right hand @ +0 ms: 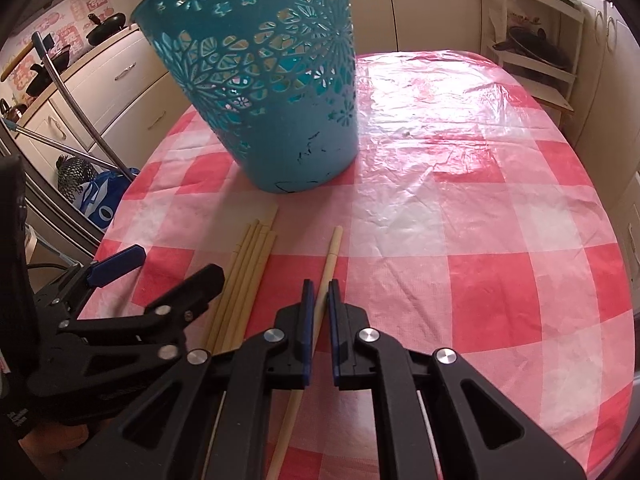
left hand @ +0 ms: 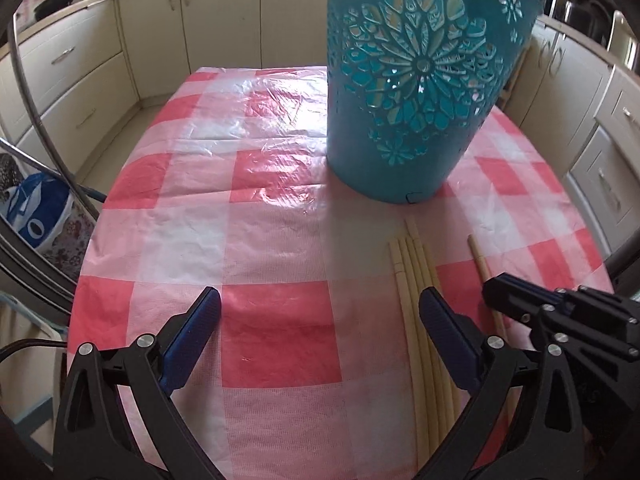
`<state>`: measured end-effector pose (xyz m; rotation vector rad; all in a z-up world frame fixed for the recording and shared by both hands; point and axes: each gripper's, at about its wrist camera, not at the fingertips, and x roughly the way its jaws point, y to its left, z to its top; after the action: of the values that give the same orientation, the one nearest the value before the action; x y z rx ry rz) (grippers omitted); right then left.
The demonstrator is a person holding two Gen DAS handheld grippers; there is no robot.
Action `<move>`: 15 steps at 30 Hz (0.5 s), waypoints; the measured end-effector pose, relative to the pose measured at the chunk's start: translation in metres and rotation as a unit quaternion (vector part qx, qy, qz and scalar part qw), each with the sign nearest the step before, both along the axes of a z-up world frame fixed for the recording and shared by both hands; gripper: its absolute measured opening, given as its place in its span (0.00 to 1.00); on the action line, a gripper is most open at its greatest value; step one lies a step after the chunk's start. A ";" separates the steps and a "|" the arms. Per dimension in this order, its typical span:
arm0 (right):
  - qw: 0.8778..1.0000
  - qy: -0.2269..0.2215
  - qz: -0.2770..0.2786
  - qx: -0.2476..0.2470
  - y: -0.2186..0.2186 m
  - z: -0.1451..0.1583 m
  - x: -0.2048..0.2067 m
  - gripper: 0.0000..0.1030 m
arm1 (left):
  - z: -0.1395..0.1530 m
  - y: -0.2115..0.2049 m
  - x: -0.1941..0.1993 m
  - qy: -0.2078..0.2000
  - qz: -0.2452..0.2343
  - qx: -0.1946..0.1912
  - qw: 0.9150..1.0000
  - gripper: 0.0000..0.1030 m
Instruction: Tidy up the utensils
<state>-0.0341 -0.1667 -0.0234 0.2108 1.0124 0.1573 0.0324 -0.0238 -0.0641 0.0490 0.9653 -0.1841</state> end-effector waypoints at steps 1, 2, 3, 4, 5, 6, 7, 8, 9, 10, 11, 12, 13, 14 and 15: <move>1.000 0.001 0.000 0.003 -0.001 0.000 0.000 0.08 | -0.001 -0.001 0.000 0.002 -0.001 0.004 1.000 0.92; 1.000 0.002 0.000 0.005 -0.002 0.000 0.000 0.08 | -0.002 -0.002 0.000 0.003 -0.002 0.010 1.000 0.92; 1.000 0.003 0.000 0.006 -0.002 0.000 0.000 0.08 | -0.002 -0.002 0.000 0.003 -0.002 0.011 1.000 0.92; 1.000 0.004 0.000 0.007 -0.002 0.000 0.000 0.08 | -0.002 -0.004 0.000 0.003 -0.002 0.013 1.000 0.92; 1.000 0.004 0.001 0.008 -0.002 0.000 -0.001 0.08 | -0.002 -0.005 -0.001 0.002 -0.002 0.014 1.000 0.92; 1.000 0.005 0.001 0.009 -0.003 0.000 -0.001 0.08 | -0.002 -0.004 0.000 0.002 -0.002 0.015 1.000 0.92; 1.000 0.005 0.001 0.010 -0.003 0.000 -0.001 0.08 | -0.001 -0.004 0.000 0.000 0.000 0.016 1.000 0.91; 1.000 0.006 0.002 0.011 -0.004 0.000 -0.001 0.08 | -0.001 -0.005 -0.001 -0.001 0.002 0.017 1.000 0.89; 1.000 0.006 0.002 0.012 -0.004 0.000 -0.001 0.08 | -0.001 -0.004 -0.002 -0.004 0.005 0.019 1.000 0.87; 1.000 0.007 0.001 0.014 -0.005 0.001 -0.001 0.08 | -0.001 -0.004 -0.002 -0.005 0.008 0.022 1.000 0.86; 1.000 0.007 0.001 0.015 -0.004 0.000 -0.001 0.08 | -0.001 -0.004 -0.002 -0.005 0.006 0.024 1.000 0.85; 1.000 0.008 0.001 0.015 -0.005 0.000 -0.001 0.08 | -0.001 -0.005 -0.003 -0.006 0.004 0.025 1.000 0.85; 1.000 0.008 0.002 0.015 -0.005 0.000 -0.001 0.08 | -0.002 -0.007 -0.003 -0.005 0.002 0.034 0.999 0.83; 1.000 0.008 0.002 0.016 -0.005 0.000 -0.001 0.08 | -0.002 -0.010 -0.003 -0.005 0.000 0.042 0.999 0.82; 1.000 0.008 0.002 0.015 -0.005 0.000 -0.001 0.08 | -0.002 -0.012 -0.003 -0.007 -0.003 0.044 0.999 0.81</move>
<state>-0.0353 -0.1715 -0.0230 0.2381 1.0271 0.1743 0.0293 -0.0358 -0.0664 0.1346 0.9595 -0.1461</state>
